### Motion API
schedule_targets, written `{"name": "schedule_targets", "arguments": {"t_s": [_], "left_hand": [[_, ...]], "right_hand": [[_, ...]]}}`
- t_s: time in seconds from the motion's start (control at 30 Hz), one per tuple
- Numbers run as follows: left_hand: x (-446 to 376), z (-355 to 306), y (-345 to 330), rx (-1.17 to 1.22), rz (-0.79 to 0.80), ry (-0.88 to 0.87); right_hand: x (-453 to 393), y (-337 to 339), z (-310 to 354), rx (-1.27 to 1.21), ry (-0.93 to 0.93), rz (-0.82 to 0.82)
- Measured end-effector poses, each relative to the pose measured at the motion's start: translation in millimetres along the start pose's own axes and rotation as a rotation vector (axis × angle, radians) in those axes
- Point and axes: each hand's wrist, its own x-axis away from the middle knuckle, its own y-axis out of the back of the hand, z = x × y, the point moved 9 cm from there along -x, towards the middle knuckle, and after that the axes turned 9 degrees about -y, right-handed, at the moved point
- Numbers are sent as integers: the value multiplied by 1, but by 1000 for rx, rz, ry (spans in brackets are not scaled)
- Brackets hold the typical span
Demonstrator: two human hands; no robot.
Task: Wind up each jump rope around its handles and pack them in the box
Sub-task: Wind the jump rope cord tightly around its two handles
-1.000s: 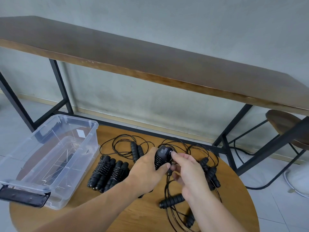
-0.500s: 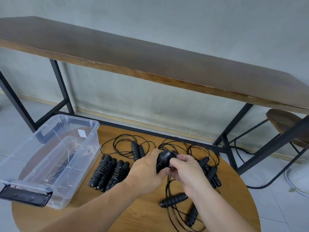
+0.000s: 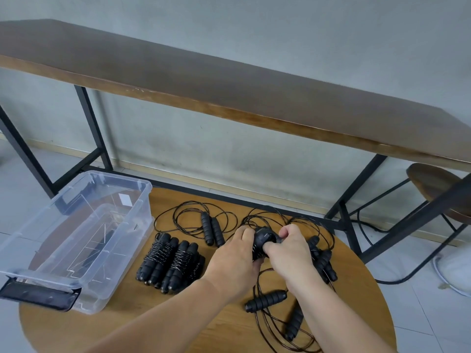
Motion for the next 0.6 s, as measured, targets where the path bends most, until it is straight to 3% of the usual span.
{"name": "schedule_targets", "arguments": {"t_s": [0.17, 0.27, 0.47, 0.53, 0.6], "left_hand": [[-5, 11, -7, 146, 43, 98], [-4, 22, -14, 272, 92, 139], [-10, 27, -10, 262, 141, 93], [-12, 28, -8, 262, 147, 89], [-13, 30, -6, 246, 149, 92]], "right_hand": [[7, -1, 7, 50, 84, 27], [0, -3, 0, 49, 52, 123], [-19, -24, -32, -719, -371, 486], [-21, -30, -34, -789, -400, 530], [-23, -31, -27, -706, -351, 521]]}}
